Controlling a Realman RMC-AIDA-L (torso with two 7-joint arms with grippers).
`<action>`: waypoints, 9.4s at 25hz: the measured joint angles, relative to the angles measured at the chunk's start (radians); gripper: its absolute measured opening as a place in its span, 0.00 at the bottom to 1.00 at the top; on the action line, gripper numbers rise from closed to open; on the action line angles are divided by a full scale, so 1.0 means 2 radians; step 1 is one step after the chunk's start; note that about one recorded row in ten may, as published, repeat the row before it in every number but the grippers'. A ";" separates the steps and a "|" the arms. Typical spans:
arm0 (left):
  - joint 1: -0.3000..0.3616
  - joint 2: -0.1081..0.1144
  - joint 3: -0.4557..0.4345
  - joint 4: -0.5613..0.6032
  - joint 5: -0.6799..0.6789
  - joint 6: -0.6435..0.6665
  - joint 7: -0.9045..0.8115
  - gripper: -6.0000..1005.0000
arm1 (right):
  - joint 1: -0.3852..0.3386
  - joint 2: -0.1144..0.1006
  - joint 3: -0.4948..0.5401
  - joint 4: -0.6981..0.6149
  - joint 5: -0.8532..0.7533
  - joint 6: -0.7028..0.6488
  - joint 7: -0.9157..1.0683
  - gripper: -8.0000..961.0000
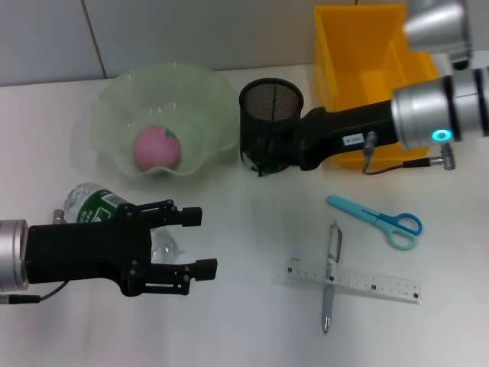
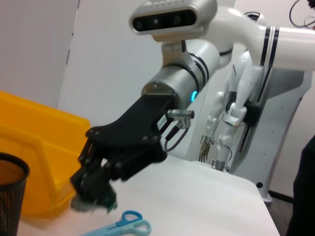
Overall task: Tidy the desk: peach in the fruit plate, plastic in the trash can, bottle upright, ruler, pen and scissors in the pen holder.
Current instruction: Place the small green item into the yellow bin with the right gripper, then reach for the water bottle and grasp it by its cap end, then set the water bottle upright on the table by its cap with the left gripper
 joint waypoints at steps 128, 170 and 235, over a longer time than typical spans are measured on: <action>-0.090 -0.003 0.261 0.325 0.254 -0.028 0.017 0.86 | -0.059 -0.047 0.089 0.074 -0.036 -0.094 0.038 0.83; -0.165 -0.007 0.357 0.184 0.326 -0.151 0.005 0.86 | -0.050 -0.049 0.085 0.075 -0.040 -0.081 0.054 0.83; -0.163 -0.005 0.175 0.213 0.297 -0.062 -0.034 0.45 | -0.028 -0.052 0.085 0.075 -0.045 -0.081 0.054 0.83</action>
